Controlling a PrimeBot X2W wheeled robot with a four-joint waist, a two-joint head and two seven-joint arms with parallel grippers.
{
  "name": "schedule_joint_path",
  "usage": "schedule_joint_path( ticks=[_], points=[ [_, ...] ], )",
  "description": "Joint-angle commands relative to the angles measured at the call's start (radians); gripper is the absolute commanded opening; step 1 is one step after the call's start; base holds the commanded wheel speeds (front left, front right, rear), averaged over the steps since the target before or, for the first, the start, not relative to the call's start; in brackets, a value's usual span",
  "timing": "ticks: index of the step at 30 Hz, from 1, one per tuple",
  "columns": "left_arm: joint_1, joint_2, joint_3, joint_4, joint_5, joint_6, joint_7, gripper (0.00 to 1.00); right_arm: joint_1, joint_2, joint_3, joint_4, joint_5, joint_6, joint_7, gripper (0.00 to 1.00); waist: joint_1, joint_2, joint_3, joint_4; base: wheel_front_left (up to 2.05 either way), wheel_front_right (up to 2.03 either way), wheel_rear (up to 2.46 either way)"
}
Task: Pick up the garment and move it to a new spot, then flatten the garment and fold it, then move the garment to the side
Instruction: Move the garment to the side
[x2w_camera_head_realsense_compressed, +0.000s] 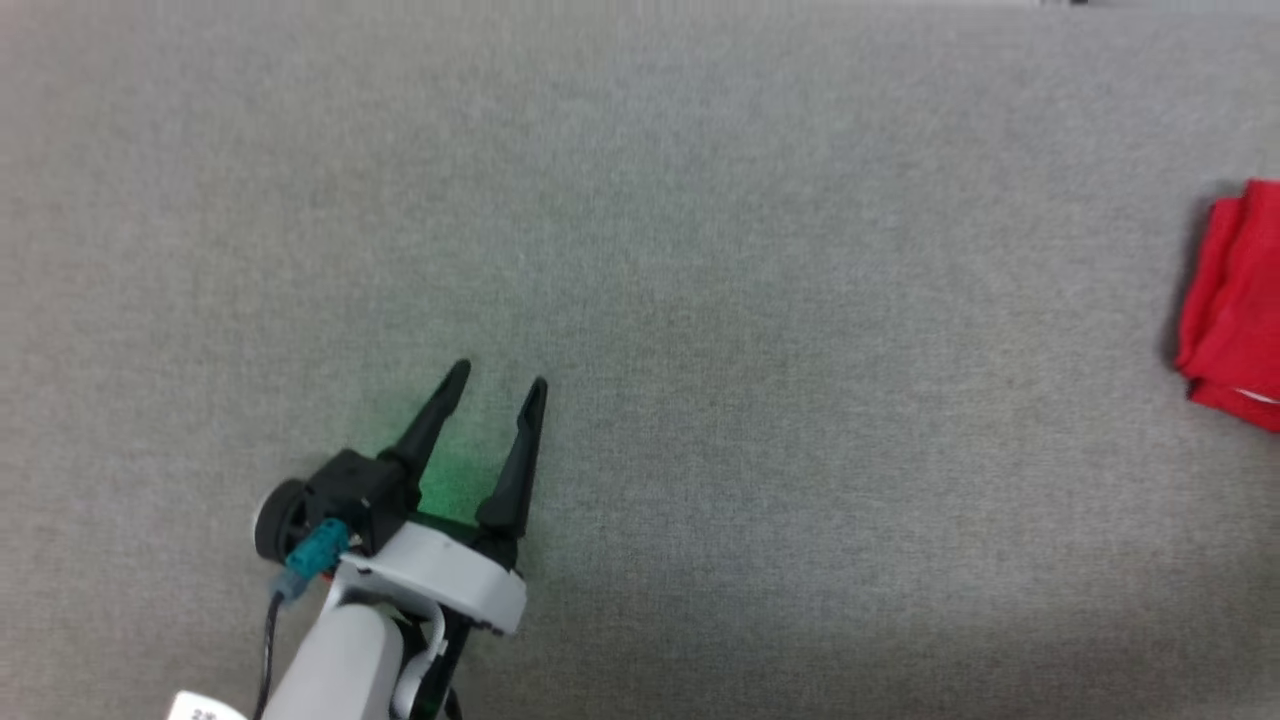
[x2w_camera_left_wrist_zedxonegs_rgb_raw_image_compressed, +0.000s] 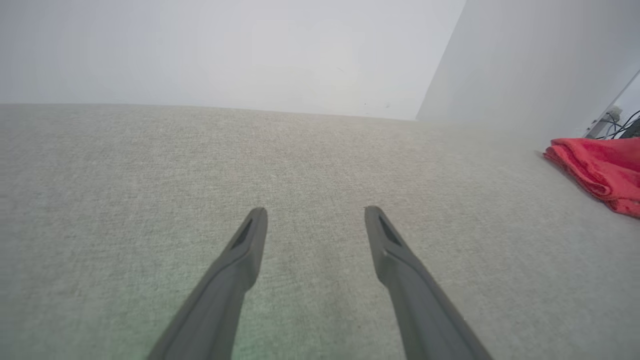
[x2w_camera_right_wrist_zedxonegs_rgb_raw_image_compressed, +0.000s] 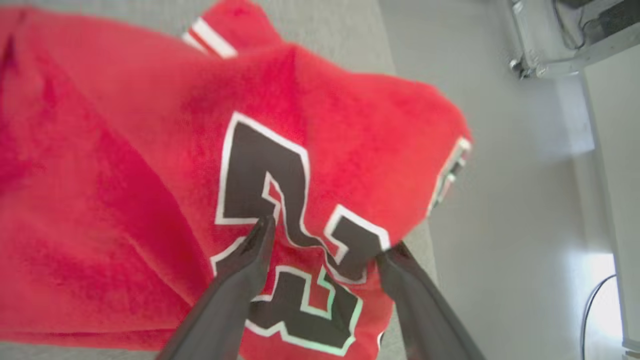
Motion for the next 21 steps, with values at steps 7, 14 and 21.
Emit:
schedule_joint_path(
  ticks=[7,14,21],
  points=[
    [0.078,-0.015,0.014,0.008,-0.008,0.000,-0.001,1.00,0.025,-0.024,0.018,-0.103,-0.054,-0.001,-0.070,1.00,0.0000,0.0000,-0.177,-0.023,0.00,0.00,0.00],
    [0.153,-0.026,0.040,0.002,-0.011,0.000,-0.001,1.00,0.115,-0.050,0.074,-0.272,-0.038,-0.001,-0.305,1.00,0.0000,0.0000,-0.276,-0.024,0.00,0.00,0.00],
    [0.219,-0.043,0.081,-0.018,-0.007,0.000,-0.001,1.00,0.266,0.007,0.052,-0.422,-0.070,-0.001,-0.638,1.00,0.0000,0.0000,-0.347,-0.012,0.00,0.00,0.00]
  ],
)
